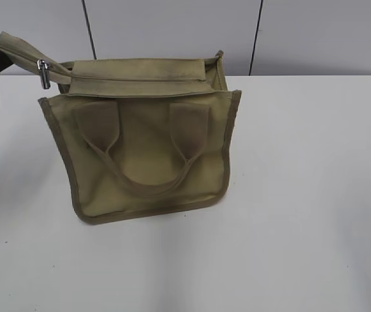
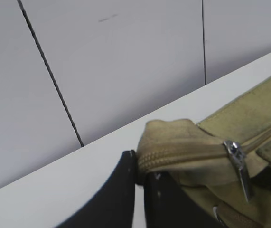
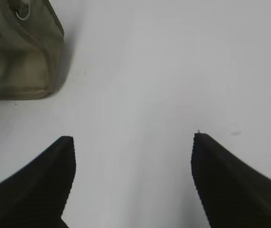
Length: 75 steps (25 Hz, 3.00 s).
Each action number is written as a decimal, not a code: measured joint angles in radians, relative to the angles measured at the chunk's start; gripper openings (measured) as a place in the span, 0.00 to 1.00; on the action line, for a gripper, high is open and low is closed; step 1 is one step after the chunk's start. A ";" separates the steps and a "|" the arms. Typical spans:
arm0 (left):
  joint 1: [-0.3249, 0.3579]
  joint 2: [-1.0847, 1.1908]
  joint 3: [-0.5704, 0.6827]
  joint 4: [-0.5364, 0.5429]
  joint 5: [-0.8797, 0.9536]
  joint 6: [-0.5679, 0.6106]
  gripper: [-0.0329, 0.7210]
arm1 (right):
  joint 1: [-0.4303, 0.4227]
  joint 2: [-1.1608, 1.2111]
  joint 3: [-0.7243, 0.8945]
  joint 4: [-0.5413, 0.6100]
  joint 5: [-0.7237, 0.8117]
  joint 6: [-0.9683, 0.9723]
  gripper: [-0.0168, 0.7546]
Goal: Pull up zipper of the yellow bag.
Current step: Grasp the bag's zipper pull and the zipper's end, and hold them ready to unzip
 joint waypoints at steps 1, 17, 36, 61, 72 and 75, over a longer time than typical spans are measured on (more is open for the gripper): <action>0.000 0.000 0.000 0.002 0.000 -0.001 0.05 | 0.000 0.064 -0.005 0.026 -0.040 -0.025 0.78; 0.000 0.000 0.000 0.009 -0.001 -0.011 0.05 | 0.429 1.048 -0.465 0.184 -0.388 -0.087 0.77; 0.000 0.000 0.000 0.010 0.004 -0.075 0.05 | 0.791 1.725 -1.202 0.232 -0.416 0.194 0.34; 0.000 0.000 0.000 0.080 -0.046 -0.160 0.05 | 0.789 1.834 -1.206 0.245 -0.583 0.323 0.09; -0.001 0.000 0.000 0.054 0.009 -0.160 0.05 | 0.727 1.713 -1.207 0.226 -0.337 0.246 0.01; -0.001 0.000 0.000 0.050 0.030 -0.160 0.05 | 0.715 1.696 -1.207 0.238 -0.282 0.196 0.01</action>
